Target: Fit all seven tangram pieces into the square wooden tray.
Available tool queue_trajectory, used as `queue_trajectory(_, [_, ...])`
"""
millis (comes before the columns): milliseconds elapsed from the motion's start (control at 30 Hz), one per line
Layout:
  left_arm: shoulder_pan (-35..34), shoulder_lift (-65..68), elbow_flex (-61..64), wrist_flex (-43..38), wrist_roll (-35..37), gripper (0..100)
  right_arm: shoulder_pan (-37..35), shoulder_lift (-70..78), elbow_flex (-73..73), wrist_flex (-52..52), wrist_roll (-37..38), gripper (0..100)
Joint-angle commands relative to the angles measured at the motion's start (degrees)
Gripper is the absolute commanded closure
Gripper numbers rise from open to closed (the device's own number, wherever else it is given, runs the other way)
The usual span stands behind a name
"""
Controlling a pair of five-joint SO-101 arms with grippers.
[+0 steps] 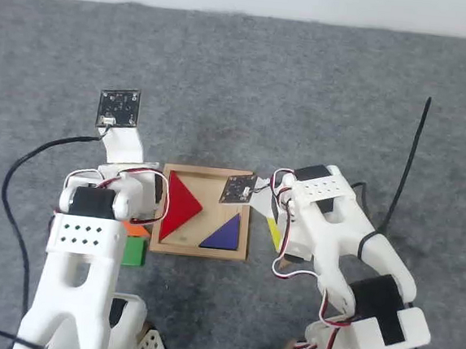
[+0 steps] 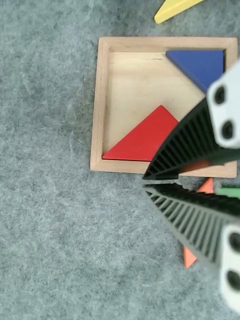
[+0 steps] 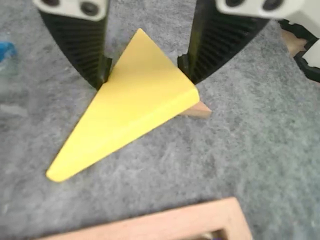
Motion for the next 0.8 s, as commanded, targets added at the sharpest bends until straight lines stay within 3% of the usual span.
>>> queue_trajectory(0, [-0.18, -2.11, -0.84, -1.05, -0.62, 98, -0.66, 1.27, -1.58, -2.86, -0.97, 86.8])
queue_trajectory(133, [-0.18, -2.11, -0.84, -1.05, -0.70, 98, -0.22, 1.27, -1.58, -4.88, -1.23, 99.2])
queue_trajectory(567, [-0.18, -2.11, -0.84, -1.05, -0.79, 98, 1.89, 1.01, -4.66, -4.62, -1.32, 98.3])
queue_trajectory(767, [-0.18, -2.11, -0.84, -1.05, -0.70, 98, 4.09, -6.11, -5.54, -2.95, -1.32, 99.1])
